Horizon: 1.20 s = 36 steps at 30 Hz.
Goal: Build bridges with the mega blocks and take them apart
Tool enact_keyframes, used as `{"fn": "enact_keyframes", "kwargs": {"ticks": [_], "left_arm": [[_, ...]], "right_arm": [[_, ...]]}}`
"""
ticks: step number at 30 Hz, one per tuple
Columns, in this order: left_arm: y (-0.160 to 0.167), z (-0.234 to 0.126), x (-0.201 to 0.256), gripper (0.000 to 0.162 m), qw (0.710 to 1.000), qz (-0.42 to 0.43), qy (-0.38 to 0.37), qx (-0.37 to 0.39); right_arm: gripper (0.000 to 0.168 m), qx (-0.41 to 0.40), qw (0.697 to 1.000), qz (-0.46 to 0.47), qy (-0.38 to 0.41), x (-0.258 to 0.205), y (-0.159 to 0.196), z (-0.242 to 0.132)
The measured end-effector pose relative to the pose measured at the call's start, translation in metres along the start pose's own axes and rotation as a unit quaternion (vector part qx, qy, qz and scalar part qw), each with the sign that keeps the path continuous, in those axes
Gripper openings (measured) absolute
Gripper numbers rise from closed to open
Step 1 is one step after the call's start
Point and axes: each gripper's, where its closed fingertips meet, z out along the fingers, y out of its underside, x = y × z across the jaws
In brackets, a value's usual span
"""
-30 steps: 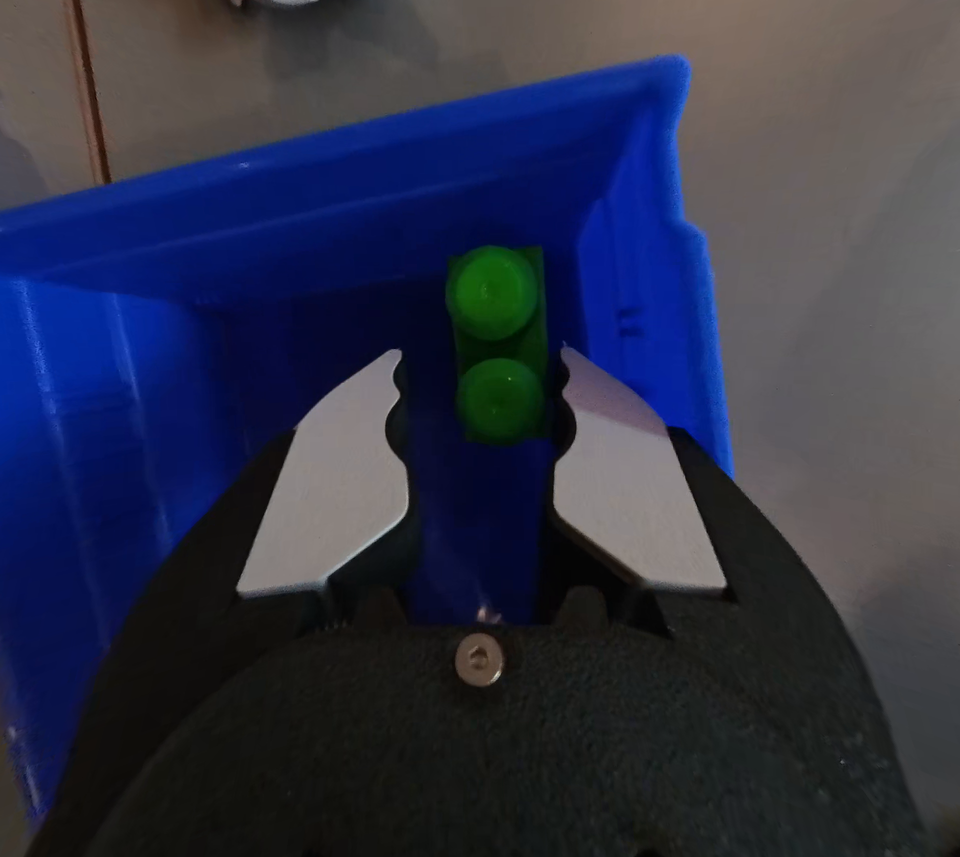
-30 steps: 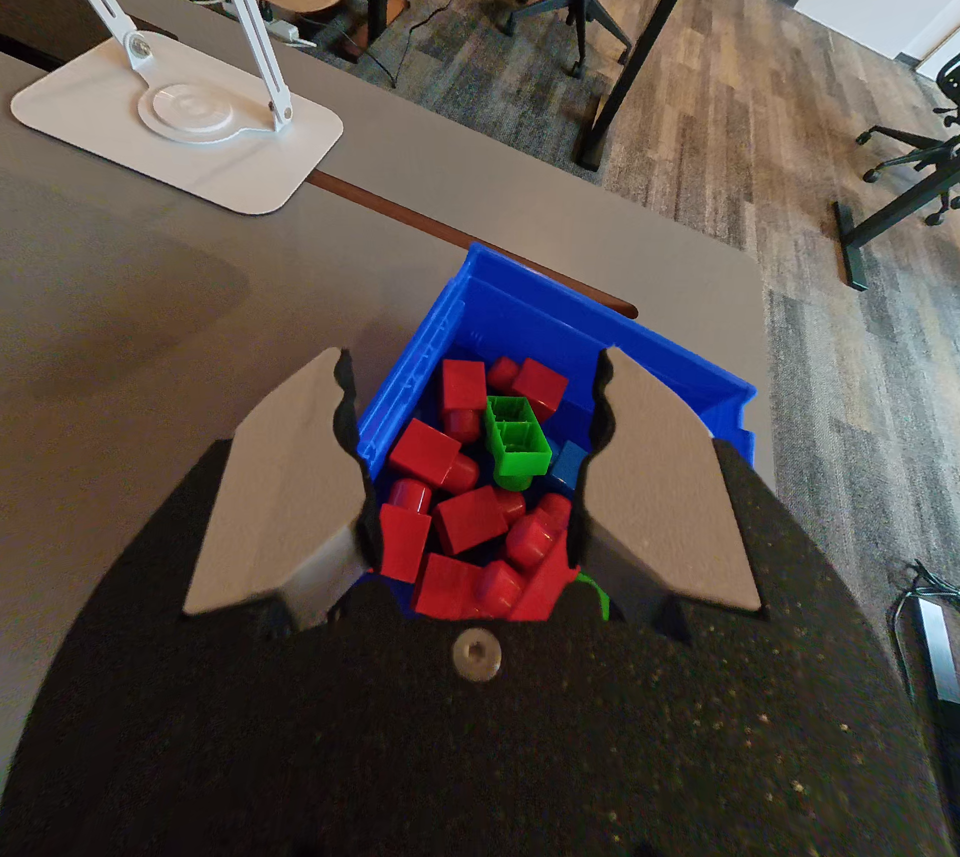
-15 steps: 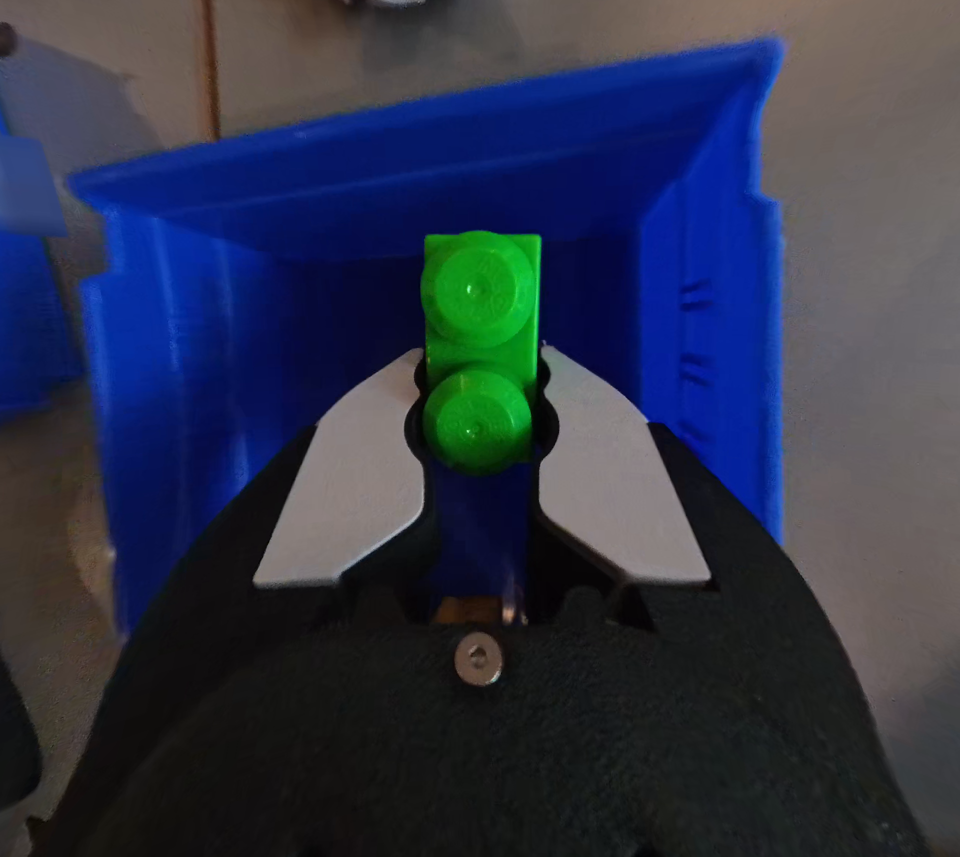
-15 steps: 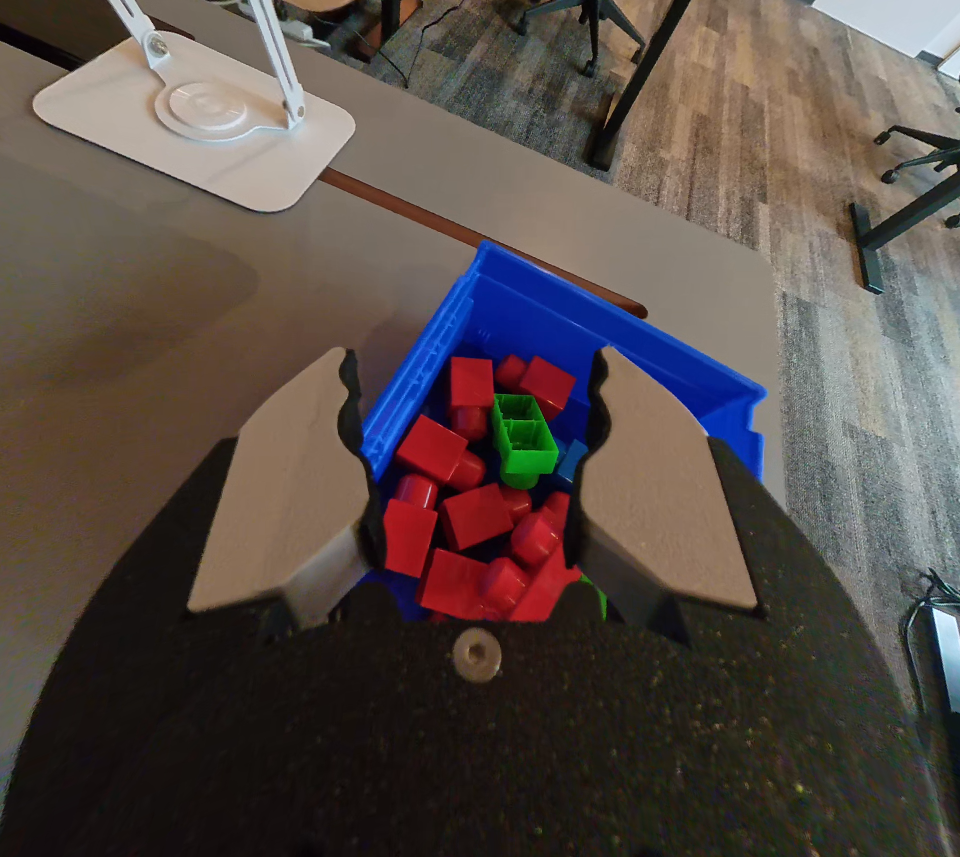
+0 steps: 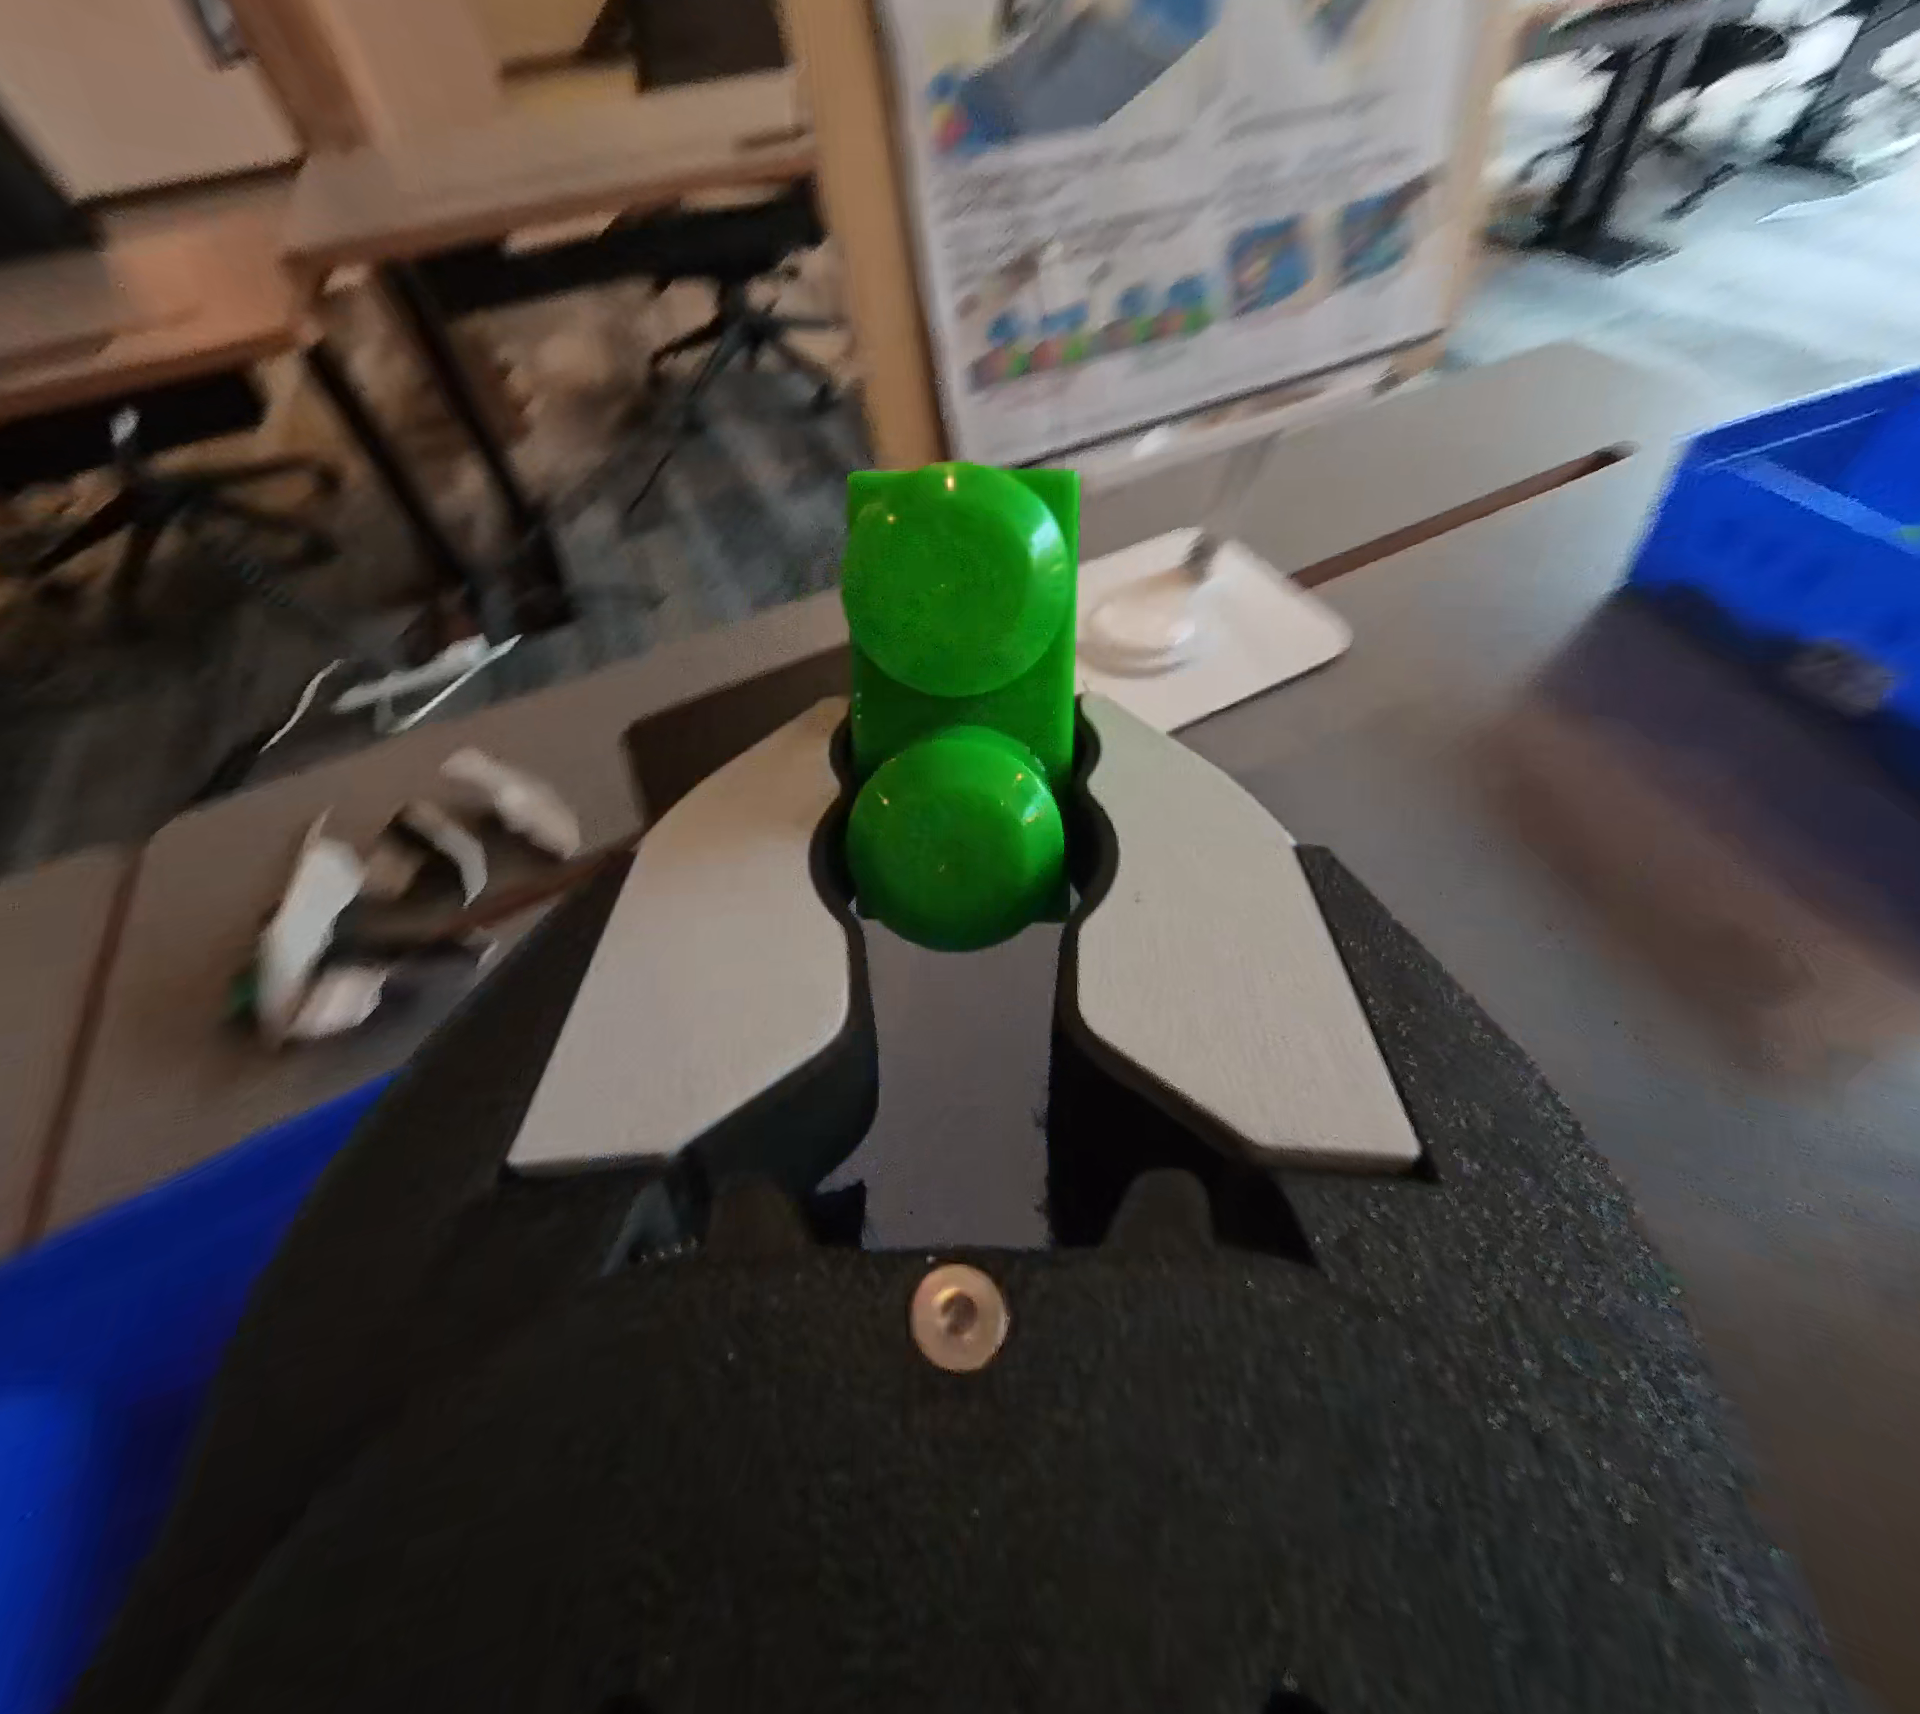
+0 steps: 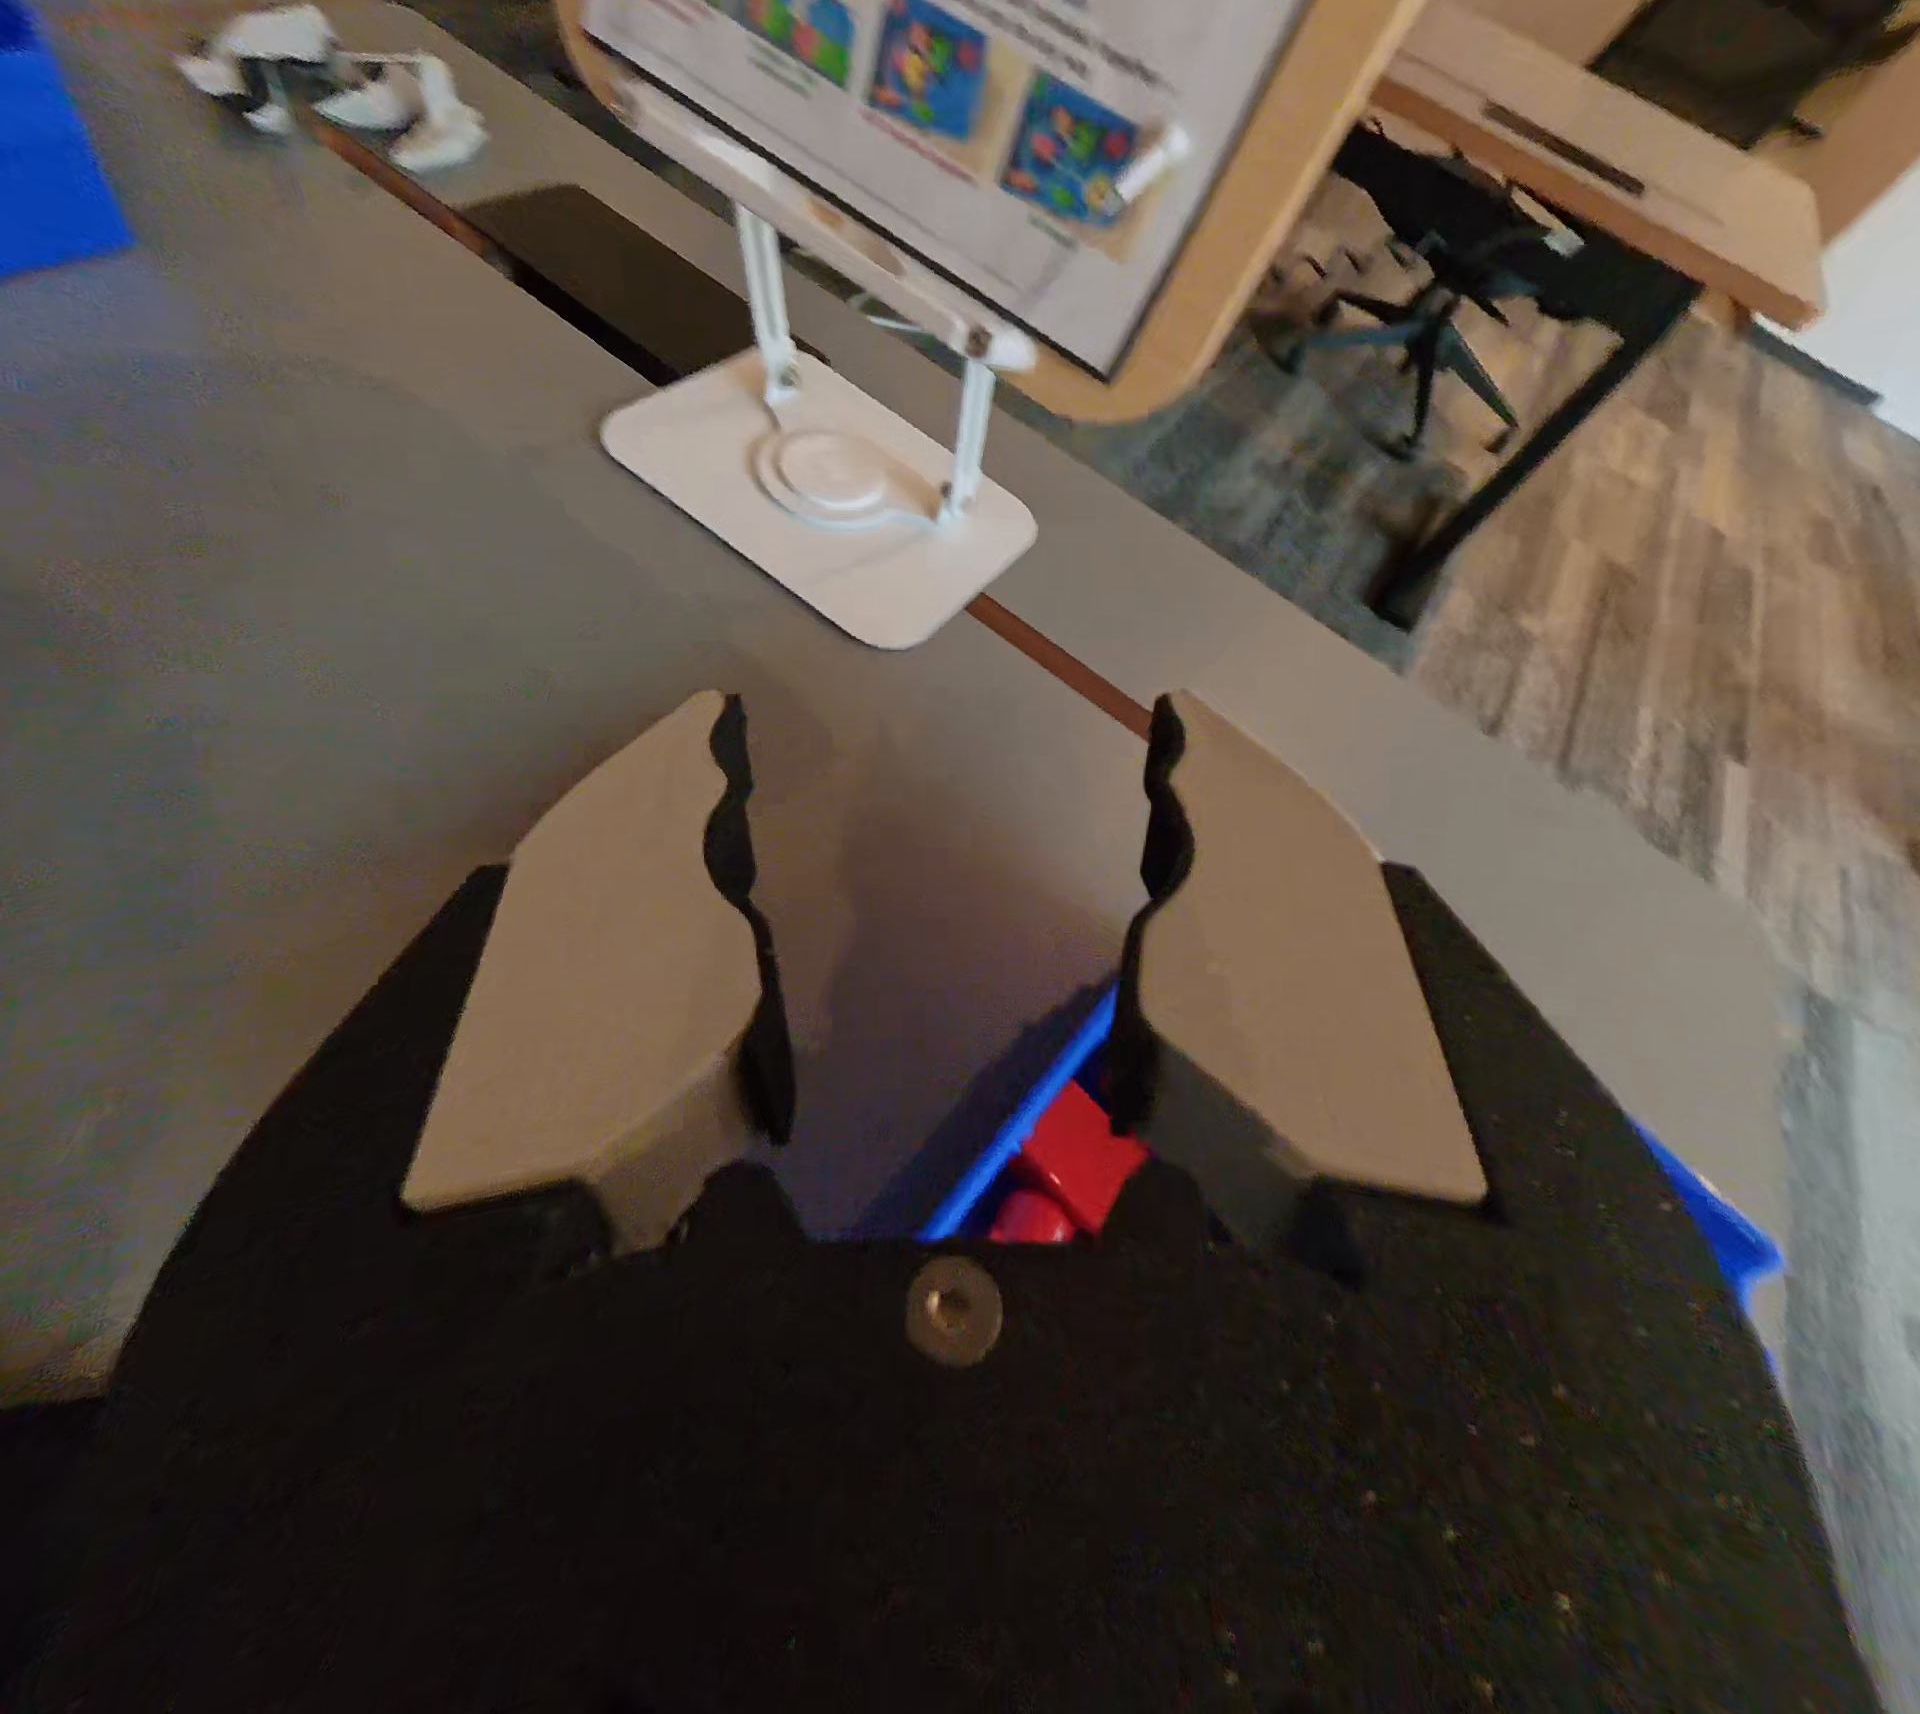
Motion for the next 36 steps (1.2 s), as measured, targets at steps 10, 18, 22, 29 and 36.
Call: {"fn": "enact_keyframes", "kwargs": {"ticks": [10, 18, 22, 29, 36], "left_arm": [[-0.088, -0.018, 0.143, 0.036, 0.944, -0.001, 0.243, 0.223], [-0.099, -0.045, 0.199, 0.036, 0.868, -0.064, 0.406, 0.279], [-0.098, -0.043, 0.211, 0.036, 0.851, -0.078, 0.437, 0.28], [-0.097, -0.043, 0.218, 0.036, 0.835, -0.089, 0.465, 0.28], [-0.088, -0.041, 0.237, 0.036, 0.835, -0.057, 0.483, 0.259]], "right_arm": [[0.072, 0.198, 0.958, -0.004, -0.207, -0.107, -0.098, -0.004], [0.076, 0.263, 0.896, -0.002, -0.359, -0.182, -0.132, -0.022], [0.08, 0.277, 0.878, -0.006, -0.391, -0.202, -0.14, -0.028], [0.079, 0.3, 0.866, 0.018, -0.399, -0.211, -0.151, -0.03], [0.069, 0.324, 0.856, 0.037, -0.401, -0.214, -0.16, -0.034]]}}
